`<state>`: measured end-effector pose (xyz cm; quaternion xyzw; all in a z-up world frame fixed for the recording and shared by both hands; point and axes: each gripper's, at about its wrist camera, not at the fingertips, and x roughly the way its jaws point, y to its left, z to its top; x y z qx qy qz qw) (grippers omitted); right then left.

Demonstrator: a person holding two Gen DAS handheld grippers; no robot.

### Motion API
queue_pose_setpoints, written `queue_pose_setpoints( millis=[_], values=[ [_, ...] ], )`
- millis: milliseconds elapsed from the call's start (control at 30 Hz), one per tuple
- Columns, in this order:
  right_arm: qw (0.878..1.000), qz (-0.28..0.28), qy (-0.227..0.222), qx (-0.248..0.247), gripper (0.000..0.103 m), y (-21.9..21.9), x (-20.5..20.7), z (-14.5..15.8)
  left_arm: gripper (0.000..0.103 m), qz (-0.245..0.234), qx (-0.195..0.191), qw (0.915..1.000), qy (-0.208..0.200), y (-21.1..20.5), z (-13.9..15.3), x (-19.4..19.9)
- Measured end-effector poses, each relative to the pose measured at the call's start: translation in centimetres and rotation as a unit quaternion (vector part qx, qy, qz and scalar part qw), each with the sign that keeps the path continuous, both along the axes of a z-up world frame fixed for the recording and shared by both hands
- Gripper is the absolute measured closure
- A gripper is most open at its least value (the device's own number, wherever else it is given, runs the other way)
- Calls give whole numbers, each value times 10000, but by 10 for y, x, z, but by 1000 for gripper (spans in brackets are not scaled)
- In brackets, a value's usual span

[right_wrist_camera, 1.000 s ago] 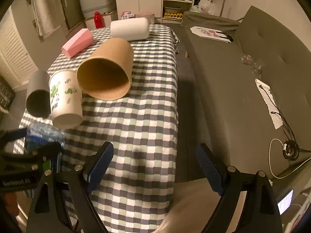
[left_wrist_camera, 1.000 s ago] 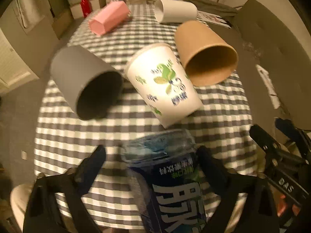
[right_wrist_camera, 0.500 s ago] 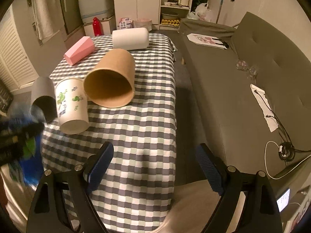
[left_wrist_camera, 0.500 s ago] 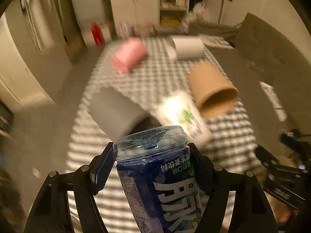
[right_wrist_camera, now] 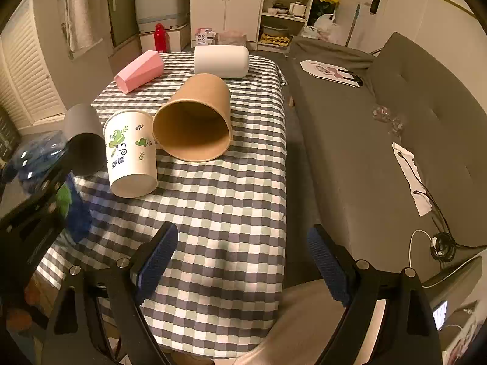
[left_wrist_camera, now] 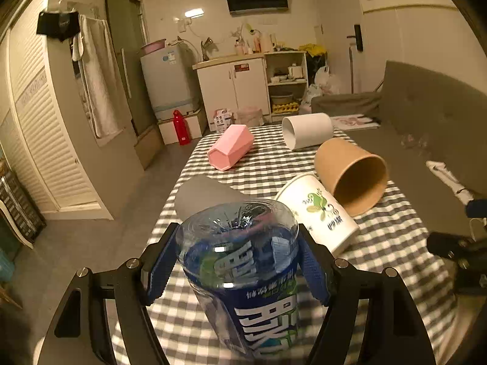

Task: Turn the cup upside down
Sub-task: 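Rotate the held bottle with the left gripper until its cap points up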

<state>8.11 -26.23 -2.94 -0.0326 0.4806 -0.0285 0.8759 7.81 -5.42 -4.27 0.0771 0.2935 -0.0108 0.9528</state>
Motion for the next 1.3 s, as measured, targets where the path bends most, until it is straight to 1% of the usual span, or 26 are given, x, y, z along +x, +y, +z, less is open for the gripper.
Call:
queue_pose_setpoints(
  millis=[167,267,300,333,367,500,567,600,633,667,700,733,767,867,967,1033,1100,1300],
  values=[
    [10000,16,-69,6,16,4,-2,6,27,-90,-136,9997,189,2,4,-19],
    [9999,56,-81,32,16,7,-4,8,26,-117,-301,9989,329,8,6,-22],
    [9999,77,-77,51,16,9,-5,9,22,-78,-345,9987,369,10,7,-23],
    [9999,93,-77,59,16,10,-6,10,13,-43,-374,9984,420,8,6,-25],
    [9999,103,-79,63,16,10,-7,9,11,-12,-417,9979,498,9,4,-25],
    [9999,124,-87,73,16,13,-13,11,11,28,-569,9946,865,12,-10,-24],
    [9999,119,-75,76,16,14,-15,11,11,-71,-789,9915,1035,17,-17,-22],
    [9999,114,-67,80,16,14,-15,11,11,-86,-824,9908,1071,18,-19,-22],
    [9999,106,-55,93,16,14,-16,10,12,-94,-833,9903,1112,18,-22,-21],
    [9999,102,-47,97,16,14,-17,10,17,-100,-824,9903,1116,18,-23,-21],
    [9999,100,-37,100,16,14,-17,10,23,-114,-824,9904,1105,18,-23,-20],
    [9999,99,-36,95,16,14,-17,10,33,-174,-876,9899,1100,18,-23,-20],
    [9999,100,-36,89,16,14,-17,10,36,-216,-936,9895,1082,17,-22,-19],
    [9999,103,-35,83,16,15,-17,9,36,-220,-875,9917,921,12,-19,-16],
    [9999,117,-39,76,16,15,-17,10,37,-242,-1021,9917,740,9,-15,-11],
    [9999,136,-32,51,16,16,-17,9,37,-279,-997,9922,688,7,-16,-8],
    [9999,132,-7,41,16,16,-16,9,37,-301,-881,9930,723,4,-22,-5],
    [9999,121,19,-9,16,18,-15,8,37,-454,-800,9930,737,3,-27,-14]
  ],
)
